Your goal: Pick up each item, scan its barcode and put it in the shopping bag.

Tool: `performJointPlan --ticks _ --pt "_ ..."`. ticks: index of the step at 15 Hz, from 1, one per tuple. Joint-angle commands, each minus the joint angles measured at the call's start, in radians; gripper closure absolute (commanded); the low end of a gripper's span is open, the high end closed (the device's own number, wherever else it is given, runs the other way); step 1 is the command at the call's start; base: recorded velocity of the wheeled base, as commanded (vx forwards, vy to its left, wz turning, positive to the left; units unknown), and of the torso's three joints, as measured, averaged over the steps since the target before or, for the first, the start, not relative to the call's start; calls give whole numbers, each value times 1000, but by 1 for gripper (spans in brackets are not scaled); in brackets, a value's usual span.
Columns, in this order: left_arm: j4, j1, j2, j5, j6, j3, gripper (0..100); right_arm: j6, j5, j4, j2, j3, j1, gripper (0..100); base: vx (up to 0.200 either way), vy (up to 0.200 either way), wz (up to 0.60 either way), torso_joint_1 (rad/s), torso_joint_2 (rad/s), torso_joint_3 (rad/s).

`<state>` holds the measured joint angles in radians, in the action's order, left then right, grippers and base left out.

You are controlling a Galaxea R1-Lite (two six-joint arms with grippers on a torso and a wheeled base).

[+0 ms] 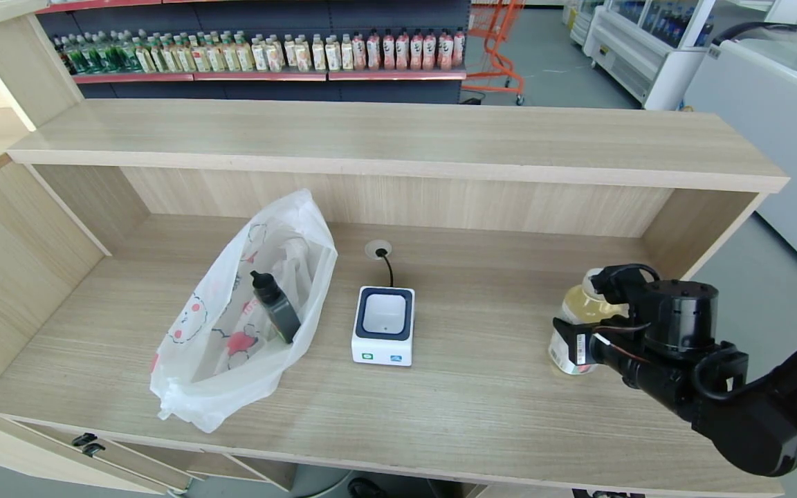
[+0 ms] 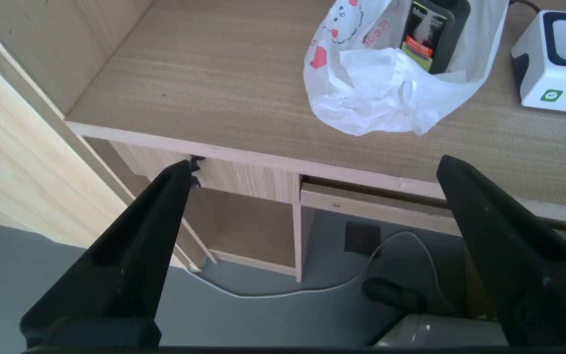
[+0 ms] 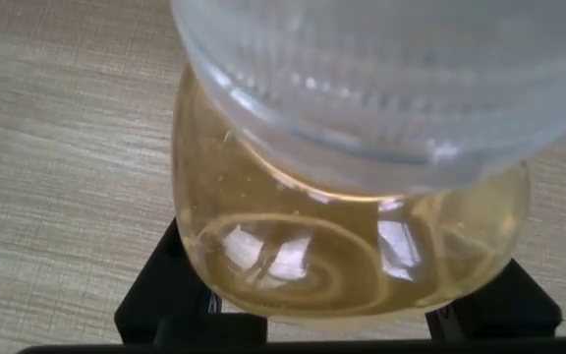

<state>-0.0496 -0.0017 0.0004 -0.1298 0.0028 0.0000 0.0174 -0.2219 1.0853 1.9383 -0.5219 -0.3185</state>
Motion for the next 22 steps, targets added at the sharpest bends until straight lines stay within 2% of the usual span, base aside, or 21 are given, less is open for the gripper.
performJointPlan --ticks 1,2,5,7,8,11,15,18,22 --pt "0 0 0 -1 0 0 0 -2 42 -4 -38 -1 3 100 0 0 0 0 0 0" --pt "-1 0 0 -1 0 0 0 -4 84 -5 -64 -6 4 100 0 0 0 0 0 0" --pt "0 0 0 -1 0 0 0 -22 467 -104 -252 -64 21 100 0 0 0 0 0 0" --pt "-1 0 0 -1 0 0 0 -100 628 -199 -348 -98 9 100 0 0 0 0 0 0" --pt "-1 0 0 -1 0 0 0 -174 699 -222 -386 -124 -25 100 0 0 0 0 0 0" --pt "-1 0 0 -1 0 0 0 -376 748 -231 -427 -188 -126 100 0 0 0 0 0 0" --pt "-1 0 0 -1 0 0 0 -564 759 -265 -470 -208 -274 100 0 0 0 0 0 0" --pt "0 0 0 -1 0 0 0 -593 845 -269 -490 -207 -309 100 0 0 0 0 0 0" --pt "0 0 0 -1 0 0 0 -608 944 -346 -526 -208 -313 100 0 0 0 0 0 0"
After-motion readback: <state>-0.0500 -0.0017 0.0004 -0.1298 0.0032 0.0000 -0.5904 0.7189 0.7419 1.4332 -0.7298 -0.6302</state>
